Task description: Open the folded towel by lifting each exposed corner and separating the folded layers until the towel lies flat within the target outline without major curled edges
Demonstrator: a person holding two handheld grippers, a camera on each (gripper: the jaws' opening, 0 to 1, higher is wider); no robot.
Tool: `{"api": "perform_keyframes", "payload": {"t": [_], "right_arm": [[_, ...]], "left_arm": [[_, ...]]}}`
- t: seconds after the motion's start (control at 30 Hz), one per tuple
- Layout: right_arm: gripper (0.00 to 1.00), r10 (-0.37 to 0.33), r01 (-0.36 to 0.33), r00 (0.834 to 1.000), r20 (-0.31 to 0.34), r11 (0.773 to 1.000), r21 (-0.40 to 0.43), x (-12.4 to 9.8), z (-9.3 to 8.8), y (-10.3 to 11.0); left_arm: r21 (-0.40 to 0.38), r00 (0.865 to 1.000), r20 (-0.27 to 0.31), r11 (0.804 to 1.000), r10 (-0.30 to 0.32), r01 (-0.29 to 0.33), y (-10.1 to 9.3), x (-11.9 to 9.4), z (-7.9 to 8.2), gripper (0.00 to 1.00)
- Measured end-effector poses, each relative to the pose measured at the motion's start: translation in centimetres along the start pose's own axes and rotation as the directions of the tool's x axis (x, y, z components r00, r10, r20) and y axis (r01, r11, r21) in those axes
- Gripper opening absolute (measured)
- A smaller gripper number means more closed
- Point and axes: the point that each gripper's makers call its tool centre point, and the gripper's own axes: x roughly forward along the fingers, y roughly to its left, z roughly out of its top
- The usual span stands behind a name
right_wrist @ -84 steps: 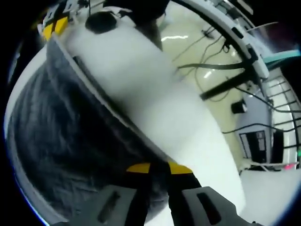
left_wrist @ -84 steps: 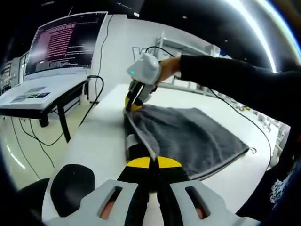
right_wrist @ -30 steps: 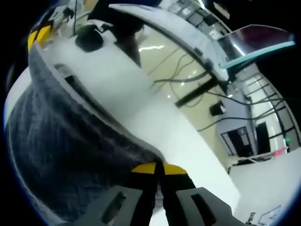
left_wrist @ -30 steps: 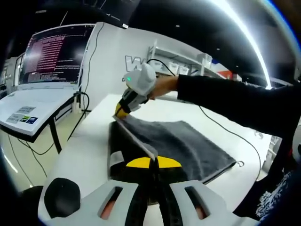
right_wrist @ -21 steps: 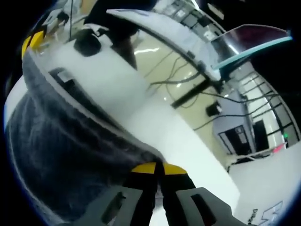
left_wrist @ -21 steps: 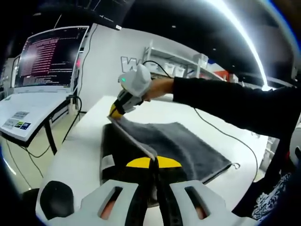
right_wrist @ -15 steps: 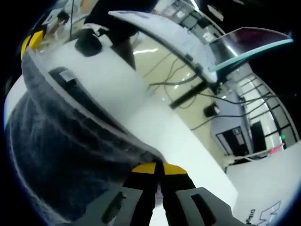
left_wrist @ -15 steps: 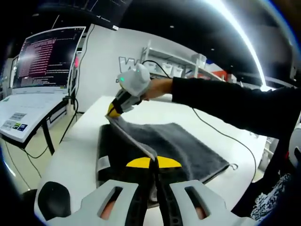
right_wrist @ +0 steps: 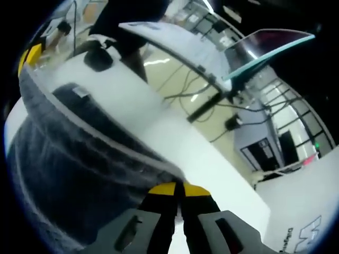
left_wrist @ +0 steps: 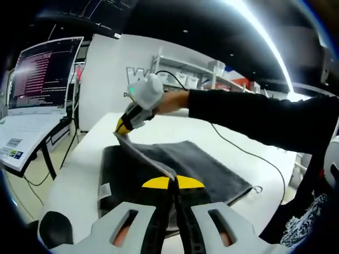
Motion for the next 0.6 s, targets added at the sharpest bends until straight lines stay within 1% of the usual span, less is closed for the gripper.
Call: {"api": "perform_keyframes", "payload": {"t": [0.13,0.23,0.4,0.5,0.57,0.6], "right_arm": [[0.00,-0.005,0.005,1.000,0.002,1.000,-0.001,-0.4,-0.2,0.3],[0.00,-0.012,0.012,1.000,0.000,1.000,-0.006,-0.8,-0.5,0.3],[0.00,-0.031,0.031,1.000,0.003,0.999,-0.009,-1.5,-0.8,0.1],[0.00,-0.050,0.050,0.999,0.012,0.999,-0.009,-1.9,-0.9,-0.1],[0.00,-0.070,0.070,0.998,0.009,0.997,-0.012,-2.2,-1.1,-0.4],[0.00,-0.073,0.073,0.997,0.008,0.997,-0.011,-2.4,-1.3,-0.5]], "left_arm": [[0.005,1.000,-0.003,1.000,-0.021,0.021,-0.9,0.2,0.1,0.00],[0.018,1.000,0.014,0.999,-0.028,0.028,-1.4,0.4,0.4,0.00],[0.017,0.999,0.008,0.999,-0.046,0.046,-2.1,0.9,0.6,0.00],[0.029,0.999,0.004,0.999,-0.045,0.045,-2.4,1.1,0.6,0.00],[0.040,1.000,-0.005,0.999,-0.023,0.023,-2.1,1.3,0.4,0.00],[0.043,1.000,-0.010,0.999,-0.021,0.022,-2.2,1.4,0.2,0.00]]}}
